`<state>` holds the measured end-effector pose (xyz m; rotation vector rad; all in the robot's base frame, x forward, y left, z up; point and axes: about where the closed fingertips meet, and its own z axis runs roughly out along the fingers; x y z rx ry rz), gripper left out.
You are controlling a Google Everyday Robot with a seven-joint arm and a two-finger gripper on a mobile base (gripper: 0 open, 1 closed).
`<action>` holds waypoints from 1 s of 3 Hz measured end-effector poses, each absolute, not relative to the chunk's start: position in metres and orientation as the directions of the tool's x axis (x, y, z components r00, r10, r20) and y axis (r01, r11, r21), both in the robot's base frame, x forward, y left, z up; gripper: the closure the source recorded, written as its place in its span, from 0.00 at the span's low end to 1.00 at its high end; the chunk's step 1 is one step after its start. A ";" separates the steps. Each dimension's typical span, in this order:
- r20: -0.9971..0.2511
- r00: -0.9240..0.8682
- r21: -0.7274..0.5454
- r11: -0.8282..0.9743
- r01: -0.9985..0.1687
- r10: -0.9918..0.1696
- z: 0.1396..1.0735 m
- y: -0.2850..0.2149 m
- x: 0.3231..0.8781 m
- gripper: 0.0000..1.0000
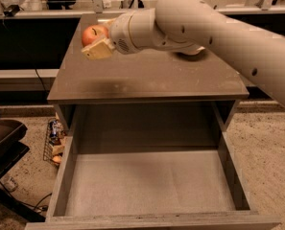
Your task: Pick apple from top drawer and place on counter
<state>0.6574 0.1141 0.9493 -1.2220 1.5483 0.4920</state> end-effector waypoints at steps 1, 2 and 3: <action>-0.871 0.045 -0.272 0.403 -0.874 -0.490 0.934 0.120 0.694 1.00; -0.844 0.013 -0.282 0.423 -0.861 -0.536 0.919 0.119 0.752 1.00; -0.854 -0.008 -0.257 0.435 -0.863 -0.521 0.903 0.124 0.789 1.00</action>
Offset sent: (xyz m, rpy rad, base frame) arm 0.1658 -0.0020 -0.0465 -0.1571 0.0529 -0.1209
